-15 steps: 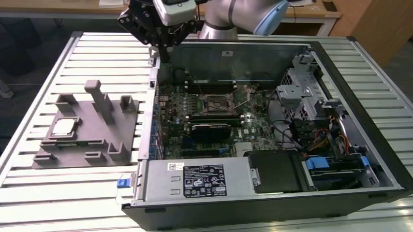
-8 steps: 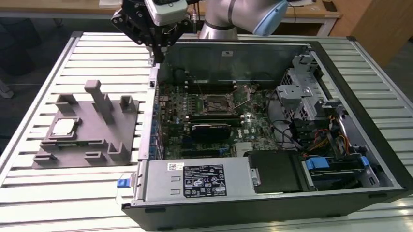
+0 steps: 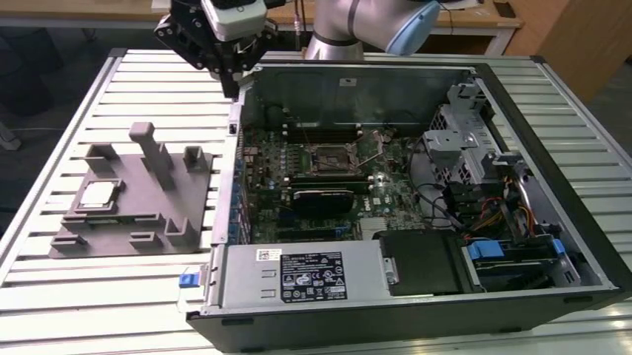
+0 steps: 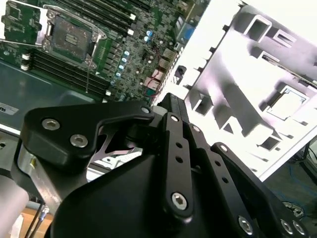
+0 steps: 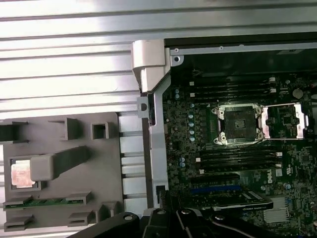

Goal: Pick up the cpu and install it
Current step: 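Reach for the cpu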

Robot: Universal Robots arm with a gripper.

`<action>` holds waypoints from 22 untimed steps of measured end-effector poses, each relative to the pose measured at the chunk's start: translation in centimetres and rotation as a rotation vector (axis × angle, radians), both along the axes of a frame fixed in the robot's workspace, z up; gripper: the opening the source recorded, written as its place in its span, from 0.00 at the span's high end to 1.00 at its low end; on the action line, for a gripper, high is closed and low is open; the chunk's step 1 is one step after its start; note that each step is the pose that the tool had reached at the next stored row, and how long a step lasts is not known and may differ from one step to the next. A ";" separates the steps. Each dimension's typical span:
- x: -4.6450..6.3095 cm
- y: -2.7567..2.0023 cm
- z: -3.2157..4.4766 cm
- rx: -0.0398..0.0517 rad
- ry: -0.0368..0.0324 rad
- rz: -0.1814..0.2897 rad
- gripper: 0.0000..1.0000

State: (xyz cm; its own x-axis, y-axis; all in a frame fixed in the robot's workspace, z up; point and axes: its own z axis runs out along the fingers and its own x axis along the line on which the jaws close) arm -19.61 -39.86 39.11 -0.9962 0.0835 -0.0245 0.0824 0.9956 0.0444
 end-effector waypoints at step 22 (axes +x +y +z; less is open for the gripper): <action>-4.5 0.41 -0.95 -0.0001 0.0000 -0.002 0.89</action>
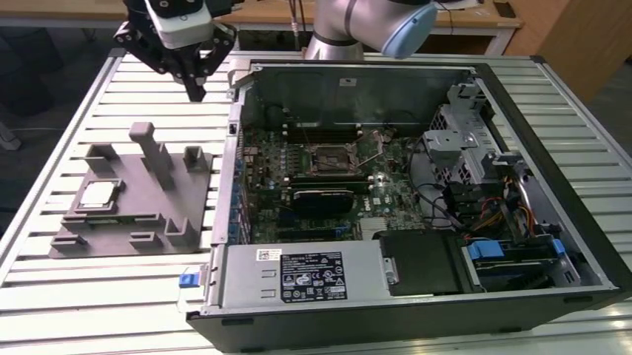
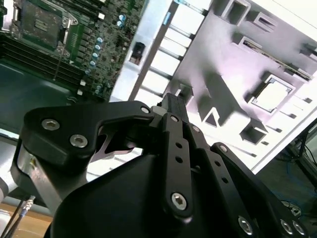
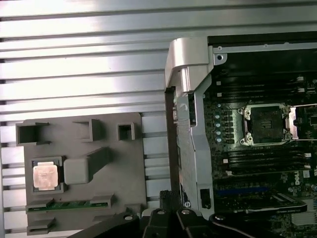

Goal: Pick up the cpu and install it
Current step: 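Reach for the cpu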

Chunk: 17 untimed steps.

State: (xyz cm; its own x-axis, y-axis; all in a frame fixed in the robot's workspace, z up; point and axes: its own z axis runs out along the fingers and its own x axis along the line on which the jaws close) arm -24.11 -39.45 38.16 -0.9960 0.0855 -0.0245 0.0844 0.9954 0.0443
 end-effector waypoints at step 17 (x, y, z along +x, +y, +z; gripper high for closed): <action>-5.0 0.00 -0.93 0.0001 -0.0001 0.000 0.89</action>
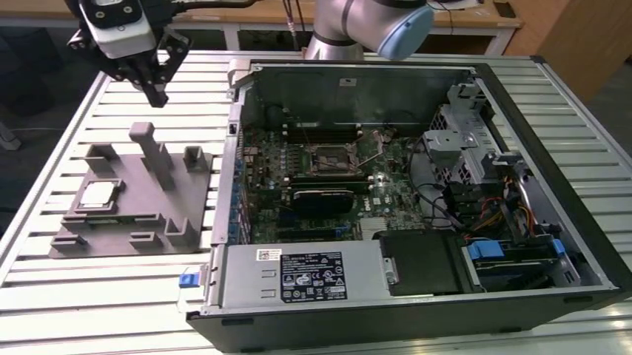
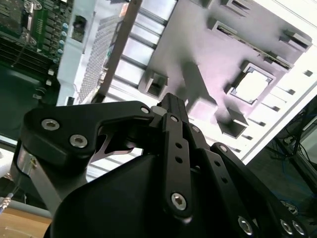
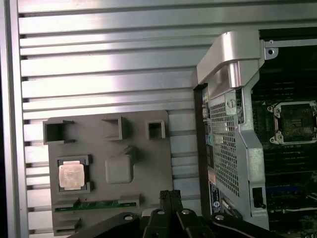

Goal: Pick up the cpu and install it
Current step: 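Reach for the cpu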

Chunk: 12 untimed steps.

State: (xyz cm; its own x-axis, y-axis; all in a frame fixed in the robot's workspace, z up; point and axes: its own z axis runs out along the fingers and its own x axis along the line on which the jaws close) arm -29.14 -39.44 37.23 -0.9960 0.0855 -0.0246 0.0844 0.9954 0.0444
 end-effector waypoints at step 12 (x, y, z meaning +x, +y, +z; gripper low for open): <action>-3.1 0.00 -0.93 0.0000 0.0000 0.000 0.89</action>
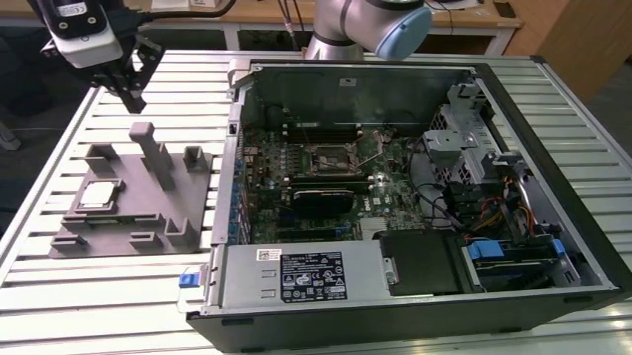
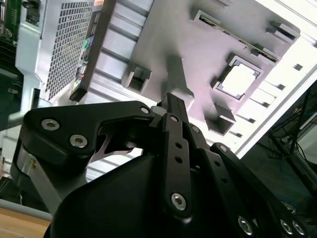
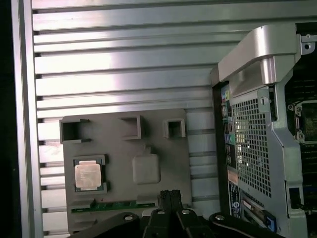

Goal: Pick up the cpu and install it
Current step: 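Reach for the cpu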

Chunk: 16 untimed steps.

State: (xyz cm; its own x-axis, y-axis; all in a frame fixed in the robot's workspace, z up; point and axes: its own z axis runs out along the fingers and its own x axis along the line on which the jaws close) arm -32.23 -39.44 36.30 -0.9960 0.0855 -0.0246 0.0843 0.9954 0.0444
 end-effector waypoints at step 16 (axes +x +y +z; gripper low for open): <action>-3.2 0.00 -1.61 0.0000 0.0001 0.000 0.89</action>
